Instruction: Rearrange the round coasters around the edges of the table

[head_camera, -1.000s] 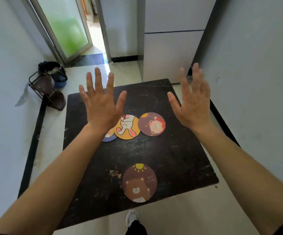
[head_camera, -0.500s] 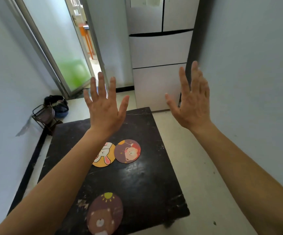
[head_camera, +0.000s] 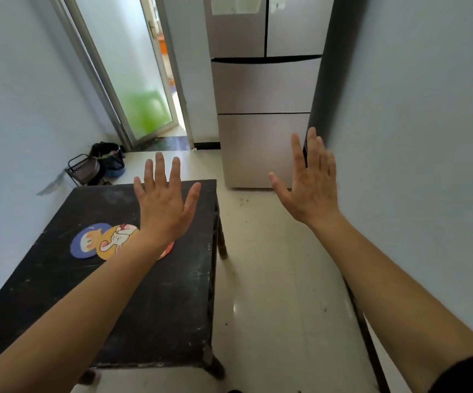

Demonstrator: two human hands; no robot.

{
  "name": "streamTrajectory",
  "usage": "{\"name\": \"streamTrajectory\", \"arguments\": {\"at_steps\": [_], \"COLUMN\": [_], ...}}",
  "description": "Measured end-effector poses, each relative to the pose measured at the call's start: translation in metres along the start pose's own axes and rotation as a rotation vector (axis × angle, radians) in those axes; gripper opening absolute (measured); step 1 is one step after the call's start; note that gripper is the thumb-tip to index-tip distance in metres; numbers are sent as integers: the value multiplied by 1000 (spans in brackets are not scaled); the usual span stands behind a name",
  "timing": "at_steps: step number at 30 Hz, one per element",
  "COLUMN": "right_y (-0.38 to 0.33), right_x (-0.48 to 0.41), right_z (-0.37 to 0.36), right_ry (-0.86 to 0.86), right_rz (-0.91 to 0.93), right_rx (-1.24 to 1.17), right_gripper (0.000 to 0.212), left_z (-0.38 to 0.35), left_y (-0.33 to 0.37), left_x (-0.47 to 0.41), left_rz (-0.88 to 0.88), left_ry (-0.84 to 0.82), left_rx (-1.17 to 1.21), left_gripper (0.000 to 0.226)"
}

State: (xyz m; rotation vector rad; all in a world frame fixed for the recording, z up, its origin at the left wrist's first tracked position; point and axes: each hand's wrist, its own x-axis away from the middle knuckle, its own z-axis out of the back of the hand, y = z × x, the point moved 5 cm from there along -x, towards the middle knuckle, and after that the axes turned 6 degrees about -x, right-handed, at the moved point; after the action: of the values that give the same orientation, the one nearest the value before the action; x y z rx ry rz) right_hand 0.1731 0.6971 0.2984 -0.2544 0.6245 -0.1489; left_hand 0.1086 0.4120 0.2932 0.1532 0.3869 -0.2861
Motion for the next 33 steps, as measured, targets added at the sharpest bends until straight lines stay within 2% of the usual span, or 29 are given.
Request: {"name": "streamTrajectory", "arguments": {"at_steps": [4,9,16,24,33], "right_y": [26,55,67,-8,-140], "right_x": [-39,-100,-190,-283,-321], "right_z": [-12,-61,-158,-247,-356], "right_ry": [-13,-77,-265,-367,-585], "right_rz": [25,112,204,407,764], "right_rx": [-45,-50,-92,-238,-477], "right_gripper": [88,88,93,90,87], "left_z": [-15,-69,-134,-135,-137], "left_y": [24,41,33,-34,-106], "left_x": [-29,-92,-177,-211,-180], "left_rz": [63,123,264,500,1023], "left_ry": [26,45,-68,-145,-202], "left_rx": [12,38,-1,-113,-309], "left_gripper": [74,73,72,70,71]}}
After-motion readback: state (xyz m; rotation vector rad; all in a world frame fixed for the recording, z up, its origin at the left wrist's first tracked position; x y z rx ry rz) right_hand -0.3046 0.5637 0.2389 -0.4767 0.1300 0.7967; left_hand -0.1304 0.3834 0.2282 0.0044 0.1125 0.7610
